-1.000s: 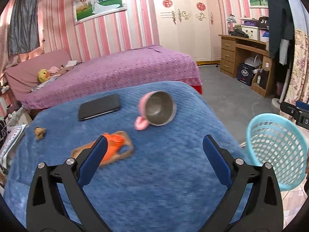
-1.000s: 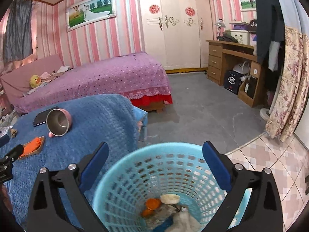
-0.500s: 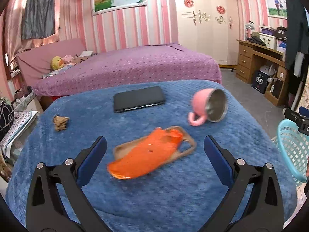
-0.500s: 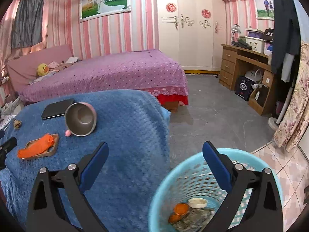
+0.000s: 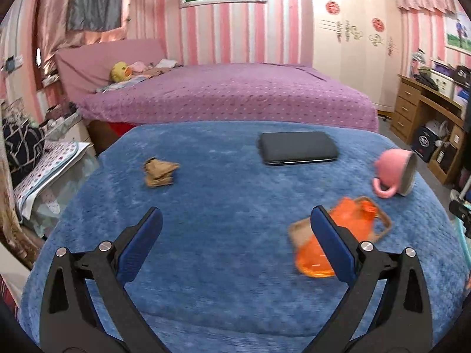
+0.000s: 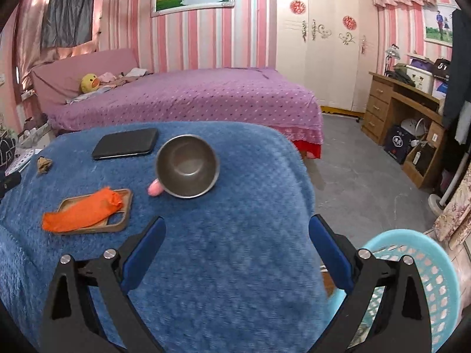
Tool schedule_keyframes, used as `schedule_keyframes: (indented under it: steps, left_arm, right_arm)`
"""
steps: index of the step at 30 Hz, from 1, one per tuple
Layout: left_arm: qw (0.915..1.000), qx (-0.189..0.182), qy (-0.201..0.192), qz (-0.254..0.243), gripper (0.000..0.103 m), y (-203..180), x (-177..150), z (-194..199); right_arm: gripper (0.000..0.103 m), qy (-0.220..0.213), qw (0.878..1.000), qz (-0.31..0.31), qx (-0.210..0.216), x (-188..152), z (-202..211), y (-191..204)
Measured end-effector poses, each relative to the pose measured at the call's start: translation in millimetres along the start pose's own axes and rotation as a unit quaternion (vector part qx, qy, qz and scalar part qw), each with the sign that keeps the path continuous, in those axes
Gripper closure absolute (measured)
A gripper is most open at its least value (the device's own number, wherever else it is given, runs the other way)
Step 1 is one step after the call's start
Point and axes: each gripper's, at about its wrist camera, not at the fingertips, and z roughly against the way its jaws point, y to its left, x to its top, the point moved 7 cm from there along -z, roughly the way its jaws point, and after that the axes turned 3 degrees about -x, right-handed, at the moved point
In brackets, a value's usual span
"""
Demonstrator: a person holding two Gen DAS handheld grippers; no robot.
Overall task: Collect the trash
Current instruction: 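Move both open tools back over the bed and grasp the brown cloth with the left tool, then grasp the orange snack wrapper on the tray with the right tool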
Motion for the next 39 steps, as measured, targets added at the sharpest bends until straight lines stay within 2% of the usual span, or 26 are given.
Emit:
schedule_keyframes:
  steps: [9,13,18,22,27,29,30,31,32,34,39]
  left_arm:
    - [0.9988,0.036,0.015,0.029,0.006,69,3,-15]
    - [0.9972,0.034,0.031,0.06,0.006,92,5,-33]
    - [0.9967,0.053,0.041,0.045,0.006,112,11,-58]
    - [0.996,0.076,0.047,0.004,0.007,121,21,-83]
    - [0.997,0.055,0.054,0.003,0.008,125,35,-117]
    - [0.9967,0.049,0.064,0.002,0.012,124,36,-135]
    - [0.9965,0.047,0.069,0.002,0.019,123,36,-141]
    - [0.996,0.04,0.08,0.001,0.029,121,32,-148]
    - [0.9953,0.028,0.093,0.003,0.035,120,29,-154]
    - [0.9945,0.016,0.103,0.005,0.056,117,23,-158]
    - [0.9961,0.017,0.086,0.011,0.057,120,22,-137]
  right_arm:
    - [0.007,0.006,0.999,0.014,0.033,12,-17,54]
    - [0.007,0.017,0.998,0.026,0.047,17,-30,82]
    - [0.007,0.027,0.997,0.033,0.057,22,-45,105]
    - [0.007,0.03,0.996,0.051,0.062,30,-59,123]
    - [0.007,0.036,0.996,0.059,0.063,38,-76,132]
    - [0.007,0.038,0.995,0.065,0.059,37,-79,133]
    - [0.007,0.04,0.995,0.064,0.059,36,-80,134]
    - [0.007,0.043,0.995,0.063,0.061,34,-81,134]
    - [0.008,0.045,0.995,0.061,0.063,33,-82,134]
    - [0.008,0.046,0.995,0.065,0.065,31,-81,138]
    - [0.008,0.046,0.992,0.08,0.082,21,-70,154]
